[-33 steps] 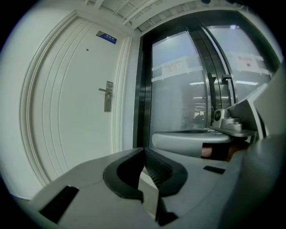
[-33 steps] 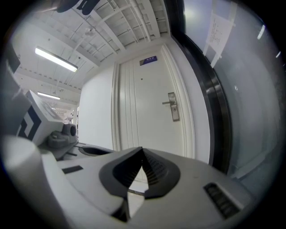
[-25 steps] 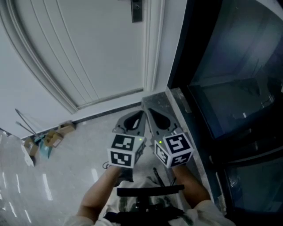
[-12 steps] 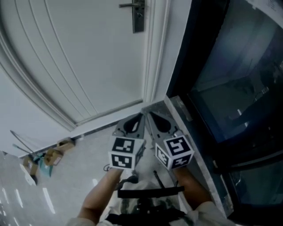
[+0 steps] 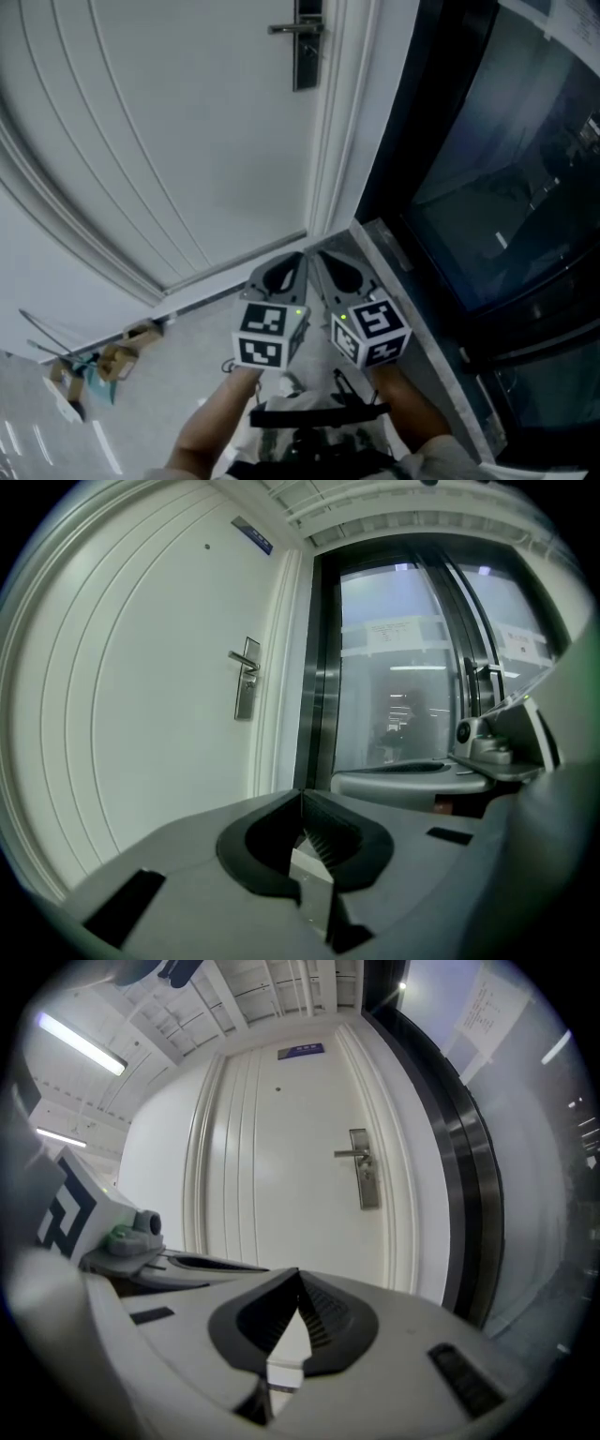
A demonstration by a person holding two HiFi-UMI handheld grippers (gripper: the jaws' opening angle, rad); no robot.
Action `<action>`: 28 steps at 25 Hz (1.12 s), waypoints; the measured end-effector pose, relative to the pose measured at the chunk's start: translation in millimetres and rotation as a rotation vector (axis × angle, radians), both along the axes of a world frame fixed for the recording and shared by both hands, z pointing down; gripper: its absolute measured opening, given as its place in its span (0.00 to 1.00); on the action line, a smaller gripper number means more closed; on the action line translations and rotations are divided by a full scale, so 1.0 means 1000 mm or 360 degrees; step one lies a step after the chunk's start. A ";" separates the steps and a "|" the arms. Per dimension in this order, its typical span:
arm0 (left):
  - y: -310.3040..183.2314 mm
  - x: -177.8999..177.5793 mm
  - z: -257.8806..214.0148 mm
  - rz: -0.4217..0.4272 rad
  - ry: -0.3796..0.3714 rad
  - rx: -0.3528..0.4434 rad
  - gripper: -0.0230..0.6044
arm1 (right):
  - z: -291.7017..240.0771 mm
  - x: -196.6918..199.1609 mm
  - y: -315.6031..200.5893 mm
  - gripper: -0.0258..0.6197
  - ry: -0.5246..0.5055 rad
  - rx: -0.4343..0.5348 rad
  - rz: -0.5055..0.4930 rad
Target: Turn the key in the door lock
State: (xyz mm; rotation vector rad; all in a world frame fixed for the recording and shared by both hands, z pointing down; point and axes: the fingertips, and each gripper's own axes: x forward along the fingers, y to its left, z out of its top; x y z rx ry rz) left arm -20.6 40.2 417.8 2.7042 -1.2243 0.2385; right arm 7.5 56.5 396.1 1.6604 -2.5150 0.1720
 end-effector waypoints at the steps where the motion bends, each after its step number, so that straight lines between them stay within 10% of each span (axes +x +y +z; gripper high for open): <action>1: -0.003 -0.002 0.001 0.0003 0.0000 -0.0001 0.07 | 0.000 -0.002 -0.003 0.06 0.0002 -0.0002 0.0000; 28: -0.165 0.047 -0.007 -0.0131 -0.0054 0.0026 0.07 | -0.005 0.045 -0.170 0.06 0.0039 0.0043 -0.0158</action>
